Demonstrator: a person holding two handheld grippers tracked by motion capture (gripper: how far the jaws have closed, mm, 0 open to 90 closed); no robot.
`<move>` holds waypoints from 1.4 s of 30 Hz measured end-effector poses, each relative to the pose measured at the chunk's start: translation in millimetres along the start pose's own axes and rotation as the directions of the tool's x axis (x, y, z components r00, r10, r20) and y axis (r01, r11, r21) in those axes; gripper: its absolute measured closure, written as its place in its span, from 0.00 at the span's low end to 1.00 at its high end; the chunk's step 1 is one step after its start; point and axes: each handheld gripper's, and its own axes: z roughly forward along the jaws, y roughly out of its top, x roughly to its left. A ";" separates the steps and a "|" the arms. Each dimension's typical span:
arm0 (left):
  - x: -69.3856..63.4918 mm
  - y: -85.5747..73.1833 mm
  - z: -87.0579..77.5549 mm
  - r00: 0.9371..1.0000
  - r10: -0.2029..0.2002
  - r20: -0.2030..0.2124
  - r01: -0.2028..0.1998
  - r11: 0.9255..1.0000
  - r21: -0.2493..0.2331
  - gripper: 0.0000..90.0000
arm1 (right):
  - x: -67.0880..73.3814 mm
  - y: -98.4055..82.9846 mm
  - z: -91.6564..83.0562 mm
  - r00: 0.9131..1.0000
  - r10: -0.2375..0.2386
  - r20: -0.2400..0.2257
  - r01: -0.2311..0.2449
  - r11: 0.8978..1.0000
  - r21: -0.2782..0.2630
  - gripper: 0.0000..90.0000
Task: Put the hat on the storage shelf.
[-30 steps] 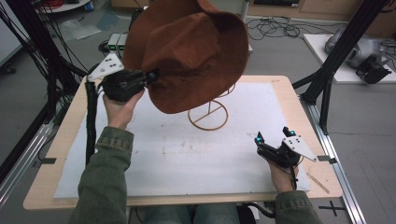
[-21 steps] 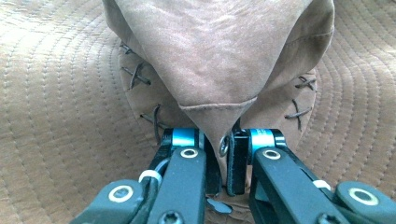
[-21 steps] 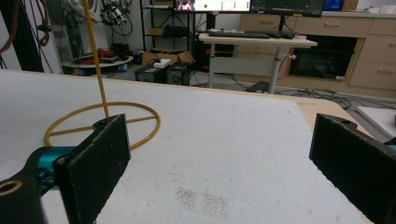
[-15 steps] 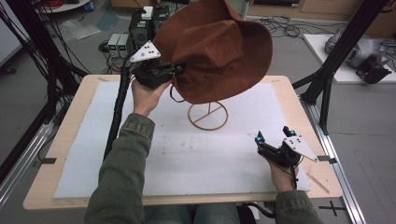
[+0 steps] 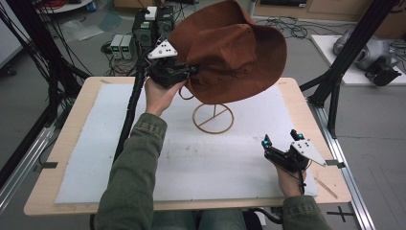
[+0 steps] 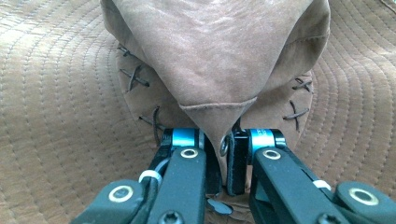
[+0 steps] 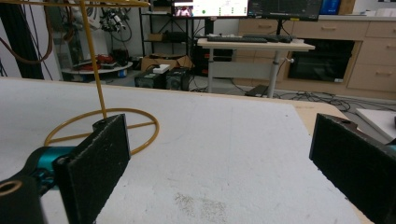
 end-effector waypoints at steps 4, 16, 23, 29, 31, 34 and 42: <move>4.0 -2.7 3.2 1.000 -0.012 0.002 0.012 0.998 0.055 0.98 | 0.1 0.1 -0.1 1.000 0.004 0.000 -0.004 1.000 -0.001 0.05; 1.0 -7.7 9.2 0.999 -0.031 0.022 0.029 0.996 0.087 0.94 | 0.8 -0.1 0.4 1.000 -0.001 -0.003 0.001 1.000 0.000 0.05; 2.0 -13.9 5.6 0.997 -0.076 0.033 0.075 0.997 0.037 0.80 | 0.7 -0.2 0.4 1.000 -0.001 -0.002 0.001 1.000 0.000 0.05; 5.3 -19.1 3.2 0.995 -0.103 0.003 0.103 0.995 0.014 0.64 | 1.1 -0.3 0.4 1.000 -0.005 -0.005 0.005 1.000 0.004 0.05; 4.9 -18.7 1.4 0.996 -0.090 0.001 0.090 0.996 0.007 0.62 | 1.1 -0.3 0.5 1.000 -0.004 -0.005 0.004 1.000 0.004 0.05; 2.5 -16.5 -1.6 0.997 -0.071 -0.010 0.071 0.997 -0.005 0.57 | 0.7 -0.5 0.9 1.000 -0.008 -0.004 0.008 1.000 0.005 0.05; -3.5 -12.4 -10.3 0.996 -0.026 -0.082 0.022 0.999 -0.049 0.32 | 1.6 -0.4 0.6 1.000 -0.002 -0.005 0.002 1.000 0.007 0.05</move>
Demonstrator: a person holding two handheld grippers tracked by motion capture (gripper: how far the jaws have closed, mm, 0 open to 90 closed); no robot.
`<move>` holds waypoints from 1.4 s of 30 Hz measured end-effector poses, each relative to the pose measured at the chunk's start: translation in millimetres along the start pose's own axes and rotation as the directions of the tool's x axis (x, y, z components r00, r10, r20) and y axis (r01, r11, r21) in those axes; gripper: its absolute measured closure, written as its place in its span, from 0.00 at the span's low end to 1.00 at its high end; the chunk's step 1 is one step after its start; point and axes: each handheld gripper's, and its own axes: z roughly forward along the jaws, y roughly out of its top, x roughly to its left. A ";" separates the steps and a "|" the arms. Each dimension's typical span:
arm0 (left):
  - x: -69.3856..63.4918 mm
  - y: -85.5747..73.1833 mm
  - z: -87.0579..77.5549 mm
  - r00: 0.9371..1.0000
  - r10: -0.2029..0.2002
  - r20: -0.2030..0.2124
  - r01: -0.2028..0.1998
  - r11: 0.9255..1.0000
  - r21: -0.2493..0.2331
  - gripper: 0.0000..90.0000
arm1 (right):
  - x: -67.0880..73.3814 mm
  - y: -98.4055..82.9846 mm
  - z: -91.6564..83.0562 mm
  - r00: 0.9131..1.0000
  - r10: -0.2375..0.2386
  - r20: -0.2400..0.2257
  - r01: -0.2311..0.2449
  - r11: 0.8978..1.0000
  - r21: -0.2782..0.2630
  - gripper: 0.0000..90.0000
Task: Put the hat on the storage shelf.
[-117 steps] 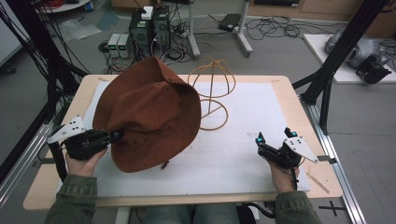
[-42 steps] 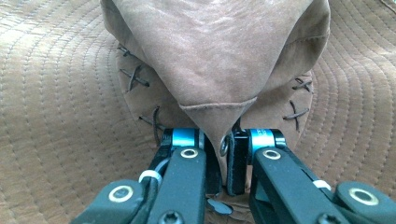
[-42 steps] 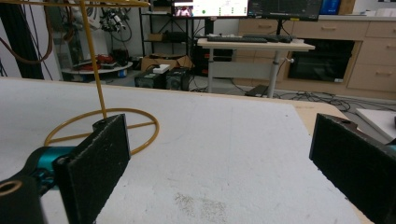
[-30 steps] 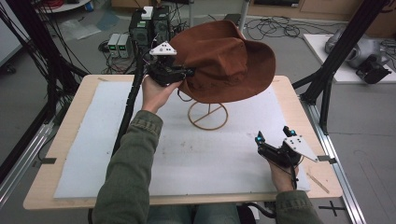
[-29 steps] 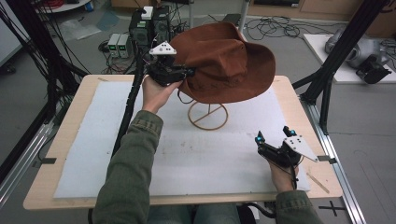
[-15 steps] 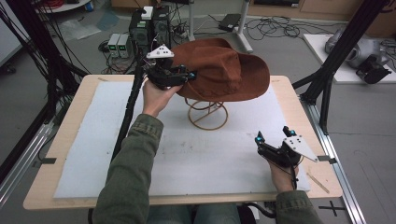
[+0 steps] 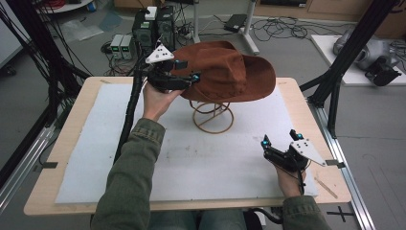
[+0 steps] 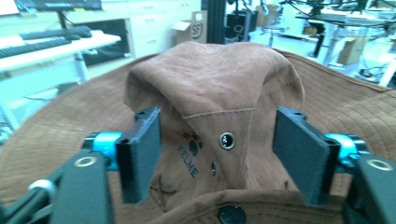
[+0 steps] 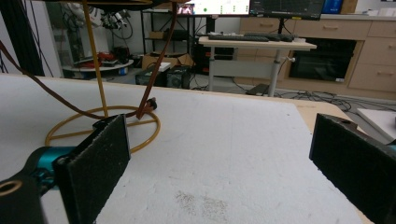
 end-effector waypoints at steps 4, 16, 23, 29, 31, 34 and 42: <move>0.1 -1.0 -5.8 0.999 -0.002 -0.038 0.001 1.000 -0.023 0.16 | -0.1 0.0 0.2 1.000 -0.003 0.001 0.003 1.000 -0.002 0.05; 0.1 0.0 -44.4 0.982 0.018 -0.187 -0.042 0.991 -0.126 0.07 | -0.2 -0.3 1.1 1.000 -0.009 0.001 0.009 1.000 0.003 0.05; 11.2 -1.3 -86.8 0.925 -0.046 -0.377 -0.027 0.982 -0.187 0.07 | 0.5 -0.3 0.6 1.000 0.001 0.009 -0.001 1.000 0.001 0.05; 20.9 -14.1 -119.8 0.868 -0.091 -0.488 -0.005 0.981 -0.193 0.07 | -0.1 0.0 0.0 1.000 0.005 0.027 -0.005 1.000 -0.004 0.05; 20.9 -20.3 -130.8 0.840 -0.097 -0.534 -0.022 0.977 -0.211 0.07 | -0.7 0.1 -0.5 0.999 0.010 0.039 -0.010 1.000 -0.007 0.05; 20.2 -29.4 -147.8 0.794 -0.095 -0.600 -0.062 0.970 -0.235 0.07 | -1.4 0.0 -0.9 0.999 0.012 0.049 -0.011 1.000 -0.008 0.05; 17.7 -57.7 -185.0 0.663 -0.112 -0.740 -0.117 0.961 -0.250 0.07 | -3.5 -0.1 -2.1 0.994 0.025 0.102 -0.023 1.000 -0.016 0.05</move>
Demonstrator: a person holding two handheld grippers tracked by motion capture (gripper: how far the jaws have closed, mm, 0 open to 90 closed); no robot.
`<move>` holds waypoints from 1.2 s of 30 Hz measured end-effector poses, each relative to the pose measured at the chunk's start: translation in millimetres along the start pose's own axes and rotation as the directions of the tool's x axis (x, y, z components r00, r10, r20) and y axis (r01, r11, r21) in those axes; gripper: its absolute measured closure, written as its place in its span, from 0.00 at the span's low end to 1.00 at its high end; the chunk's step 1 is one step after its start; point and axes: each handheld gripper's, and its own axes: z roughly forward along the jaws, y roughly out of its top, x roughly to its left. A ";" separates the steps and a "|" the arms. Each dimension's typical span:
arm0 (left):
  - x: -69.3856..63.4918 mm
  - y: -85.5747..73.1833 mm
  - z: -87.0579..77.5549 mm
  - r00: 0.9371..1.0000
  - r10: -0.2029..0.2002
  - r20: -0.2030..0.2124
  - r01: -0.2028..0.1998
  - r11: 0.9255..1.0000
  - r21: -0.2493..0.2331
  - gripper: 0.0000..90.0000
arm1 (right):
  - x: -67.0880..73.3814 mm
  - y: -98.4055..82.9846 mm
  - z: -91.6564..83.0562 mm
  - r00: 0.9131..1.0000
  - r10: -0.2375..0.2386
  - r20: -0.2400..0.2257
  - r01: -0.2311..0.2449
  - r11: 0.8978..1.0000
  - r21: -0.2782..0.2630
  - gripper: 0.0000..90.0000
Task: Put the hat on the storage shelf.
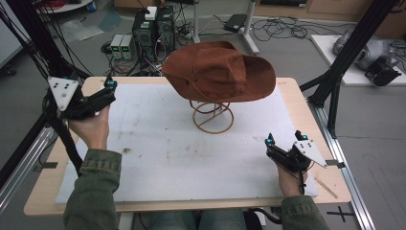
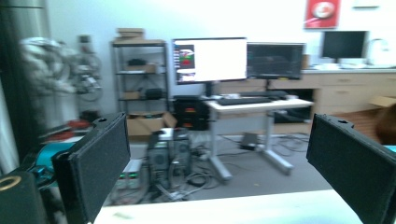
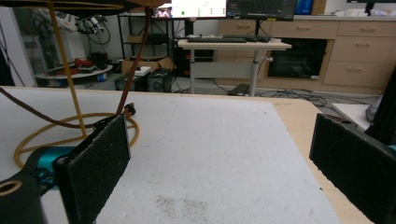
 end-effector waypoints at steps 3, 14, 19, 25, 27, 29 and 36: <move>6.1 -11.1 -13.7 0.999 -0.009 -0.039 0.009 1.000 -0.019 0.07 | 0.1 -0.7 0.1 1.000 -0.005 0.022 0.005 1.000 0.001 0.05; 7.0 -59.3 -47.3 0.996 -0.005 -0.090 0.009 0.999 0.042 0.07 | -0.7 -1.9 -4.9 0.996 0.022 0.083 -0.019 0.999 -0.037 0.05; 4.8 -76.2 -60.2 0.996 0.028 -0.090 -0.021 0.997 0.078 0.07 | -1.5 -3.1 -5.6 0.995 0.032 0.090 -0.029 0.999 -0.026 0.05; 9.7 -100.5 -70.5 0.993 -0.042 -0.106 0.054 0.992 0.114 0.07 | -5.6 -4.9 -6.2 0.992 0.055 0.117 -0.053 0.998 -0.017 0.05; 9.8 -104.9 -71.3 0.993 -0.048 -0.103 0.061 0.990 0.128 0.07 | -6.6 -5.4 -6.1 0.991 0.068 0.112 -0.067 0.998 -0.017 0.05; 10.0 -108.8 -70.3 0.995 -0.034 -0.096 0.048 0.988 0.146 0.07 | -6.2 -5.6 -5.2 0.992 0.073 0.100 -0.072 0.997 -0.009 0.05; 14.7 -124.3 -71.1 0.994 -0.049 -0.101 0.068 0.979 0.192 0.07 | 8.2 -5.9 -0.6 0.999 -0.025 0.024 0.025 1.000 0.000 0.05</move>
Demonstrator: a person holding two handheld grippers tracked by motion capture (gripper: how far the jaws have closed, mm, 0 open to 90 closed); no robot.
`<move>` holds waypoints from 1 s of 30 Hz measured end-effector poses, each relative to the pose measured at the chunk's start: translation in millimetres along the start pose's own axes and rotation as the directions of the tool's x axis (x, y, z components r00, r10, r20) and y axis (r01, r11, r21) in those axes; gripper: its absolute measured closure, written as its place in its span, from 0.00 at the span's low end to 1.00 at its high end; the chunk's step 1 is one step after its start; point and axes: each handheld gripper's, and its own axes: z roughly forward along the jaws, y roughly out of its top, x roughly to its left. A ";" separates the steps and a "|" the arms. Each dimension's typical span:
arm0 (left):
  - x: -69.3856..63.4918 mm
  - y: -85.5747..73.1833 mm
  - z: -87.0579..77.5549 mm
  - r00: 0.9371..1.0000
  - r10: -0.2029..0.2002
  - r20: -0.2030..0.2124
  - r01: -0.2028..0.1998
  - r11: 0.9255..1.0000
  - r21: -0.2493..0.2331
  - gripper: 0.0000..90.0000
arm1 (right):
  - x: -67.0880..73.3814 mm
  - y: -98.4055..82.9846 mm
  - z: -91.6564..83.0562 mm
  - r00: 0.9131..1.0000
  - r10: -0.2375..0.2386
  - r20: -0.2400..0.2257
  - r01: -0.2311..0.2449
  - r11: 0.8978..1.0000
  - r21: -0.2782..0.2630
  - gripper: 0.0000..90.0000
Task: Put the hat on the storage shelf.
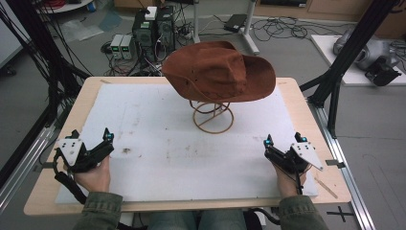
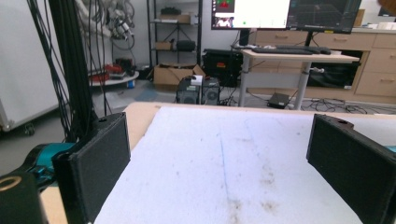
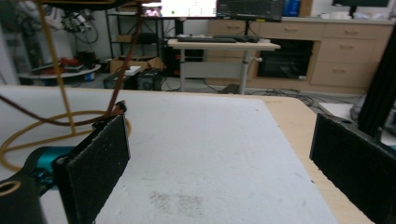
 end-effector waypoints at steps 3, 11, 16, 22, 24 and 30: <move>-0.6 -3.1 2.4 1.000 -0.007 0.020 0.007 1.000 0.024 0.07 | 1.9 -0.1 0.4 1.000 -0.015 -0.021 0.015 1.000 -0.001 0.05; -2.2 -5.7 4.1 1.000 0.028 0.014 -0.028 0.999 0.020 0.07 | -2.9 -1.5 2.2 0.999 0.041 -0.016 -0.041 0.999 0.023 0.05; -1.8 -6.8 4.4 0.999 0.046 0.011 -0.047 0.999 0.026 0.07 | -3.1 -1.0 1.4 0.999 0.037 -0.023 -0.037 0.999 0.024 0.05; -2.2 -6.5 4.0 0.999 0.042 0.019 -0.042 0.999 0.019 0.07 | -2.9 -0.6 0.4 0.999 0.044 -0.023 -0.044 0.999 0.020 0.05; -1.9 -6.8 4.3 0.999 0.041 0.019 -0.041 0.999 0.020 0.07 | -2.9 -0.4 0.3 0.999 0.041 -0.024 -0.040 0.999 0.017 0.05; -1.6 -6.3 3.5 0.999 0.039 0.016 -0.039 0.999 0.022 0.07 | -3.3 -0.5 -0.2 0.998 0.045 -0.033 -0.044 0.999 0.024 0.05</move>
